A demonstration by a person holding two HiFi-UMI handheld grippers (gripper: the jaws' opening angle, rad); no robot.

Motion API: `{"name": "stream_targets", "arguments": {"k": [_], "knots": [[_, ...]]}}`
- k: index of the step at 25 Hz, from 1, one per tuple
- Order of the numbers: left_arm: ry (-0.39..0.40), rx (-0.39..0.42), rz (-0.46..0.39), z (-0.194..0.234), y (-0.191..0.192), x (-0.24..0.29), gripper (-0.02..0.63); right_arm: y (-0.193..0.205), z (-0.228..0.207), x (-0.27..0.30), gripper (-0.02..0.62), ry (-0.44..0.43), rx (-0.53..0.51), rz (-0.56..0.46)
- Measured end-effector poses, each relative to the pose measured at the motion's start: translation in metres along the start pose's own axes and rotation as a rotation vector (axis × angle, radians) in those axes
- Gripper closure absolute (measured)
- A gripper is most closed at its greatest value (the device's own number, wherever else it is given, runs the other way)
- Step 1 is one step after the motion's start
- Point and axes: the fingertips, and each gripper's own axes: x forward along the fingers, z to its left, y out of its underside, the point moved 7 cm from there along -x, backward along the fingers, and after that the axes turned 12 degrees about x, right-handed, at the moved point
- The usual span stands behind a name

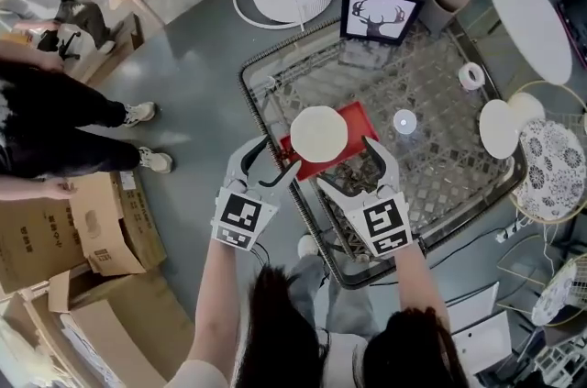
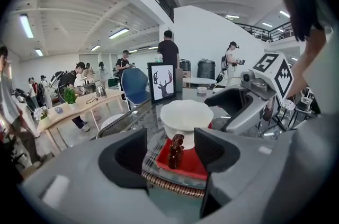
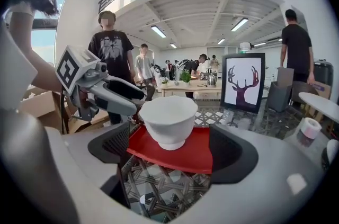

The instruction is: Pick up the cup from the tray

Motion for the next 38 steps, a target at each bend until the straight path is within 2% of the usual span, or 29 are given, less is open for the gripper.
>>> {"name": "stream_targets", "arguments": {"k": [7,11,15,18,26,32,38], "knots": [[0.100,0.112,0.005,0.011,0.004,0.016,0.338,-0.006,-0.011,0.018,0.133,-0.039,-0.021,-0.015],[0.166,0.111,-0.028,0.011,0.006,0.024,0.338,-0.006,-0.017,0.027,0.138,-0.084,-0.008,-0.012],[0.300,0.139,-0.014,0.009,0.011,0.037,0.338,-0.009,-0.012,0.039,0.160,-0.155,-0.101,0.014],[0.369,0.188,-0.005,0.005,0.008,0.046,0.341,-0.011,-0.015,0.044,0.165,-0.165,-0.137,0.027],[0.330,0.215,-0.032,0.001,0.006,0.046,0.350,-0.011,-0.017,0.042,0.166,-0.148,-0.136,0.017],[0.324,0.224,-0.018,-0.002,0.006,0.043,0.350,-0.011,-0.014,0.039,0.166,-0.141,-0.154,0.014],[0.327,0.242,-0.035,-0.009,-0.003,0.035,0.352,-0.011,-0.011,0.024,0.166,-0.135,-0.127,-0.009]]}}
